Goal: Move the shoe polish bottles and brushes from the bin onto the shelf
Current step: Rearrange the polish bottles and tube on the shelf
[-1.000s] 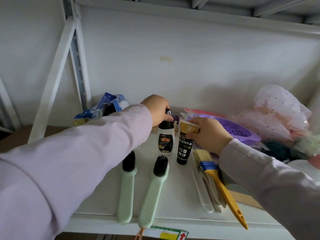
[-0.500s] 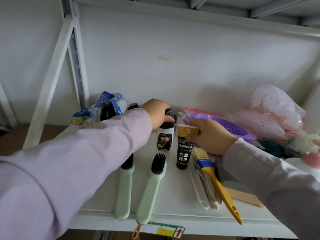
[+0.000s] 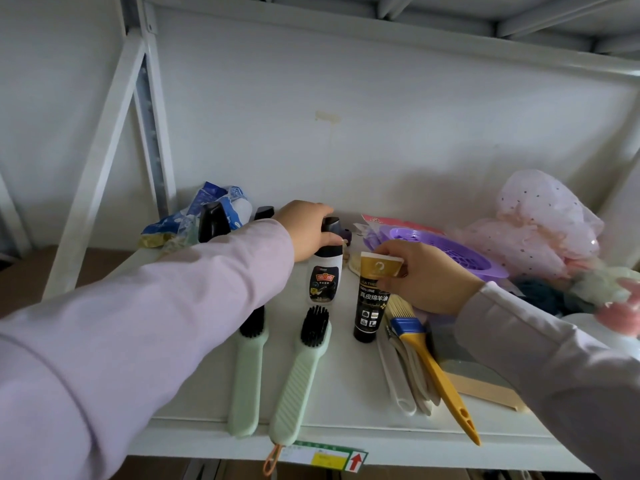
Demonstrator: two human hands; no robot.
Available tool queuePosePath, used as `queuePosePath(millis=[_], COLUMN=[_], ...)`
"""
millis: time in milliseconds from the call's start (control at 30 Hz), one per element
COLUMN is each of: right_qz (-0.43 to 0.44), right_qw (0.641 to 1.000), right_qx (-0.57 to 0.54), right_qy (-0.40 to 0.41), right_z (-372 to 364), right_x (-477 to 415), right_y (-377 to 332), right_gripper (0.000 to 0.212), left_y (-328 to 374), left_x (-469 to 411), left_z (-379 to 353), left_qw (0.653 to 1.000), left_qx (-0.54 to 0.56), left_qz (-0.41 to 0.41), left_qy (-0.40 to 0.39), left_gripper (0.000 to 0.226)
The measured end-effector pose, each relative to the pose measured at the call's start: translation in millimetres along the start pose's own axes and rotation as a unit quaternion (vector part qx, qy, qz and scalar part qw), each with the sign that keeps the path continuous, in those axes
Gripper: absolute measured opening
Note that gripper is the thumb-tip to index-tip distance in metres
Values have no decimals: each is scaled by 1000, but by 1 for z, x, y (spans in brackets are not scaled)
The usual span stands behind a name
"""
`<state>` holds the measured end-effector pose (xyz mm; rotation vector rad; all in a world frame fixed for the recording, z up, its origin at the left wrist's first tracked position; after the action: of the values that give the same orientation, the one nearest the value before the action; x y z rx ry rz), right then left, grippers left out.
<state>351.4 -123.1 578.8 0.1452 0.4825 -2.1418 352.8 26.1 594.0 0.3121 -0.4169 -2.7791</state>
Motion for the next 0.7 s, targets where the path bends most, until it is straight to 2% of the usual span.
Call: queuePosePath(millis=[100,233,333,433,500,600,700], right_qz=[-7,-3,25,79,114,154,119], right_qw=[999,999,994,970,958,953,975], right_qx=[-44,-36,6,63,71,31,-7], right_qy=[13,27,110,220,254,259,189], right_z=[0,7,25,41,39,18,-24], right_x=[2,3,7,16,22,29,27], right_y=[2,-2,-13,-37,-54,-74,-78], right_gripper=[39,46,44,33,26,22,20], left_y=[-2,-8,-13,-21,-28,-37,-44], left_x=[2,3,7,15,21,33,54], left_z=[2,6,13,23,27,30,33], left_qw=[1000,999,997,994,992,991,988], left_qx=[19,33,74,102,115,127,143], left_qz=[-6,3,-1,-6,-9,-15,-28], left_qy=[3,14,22,36,42,47,51], left_gripper=[58,59,55,48,43,39,34])
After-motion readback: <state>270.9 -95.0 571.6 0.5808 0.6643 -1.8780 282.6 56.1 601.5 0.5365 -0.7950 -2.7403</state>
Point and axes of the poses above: each hand's wrist, its own x-axis away from the middle knuckle, its own z-axis out of the back of the hand, y = z × x, the point moved 8 cm from there along -x, towards the middle knuckle, and after that the axes turned 15 degrees about z, right-handed, at the moved point
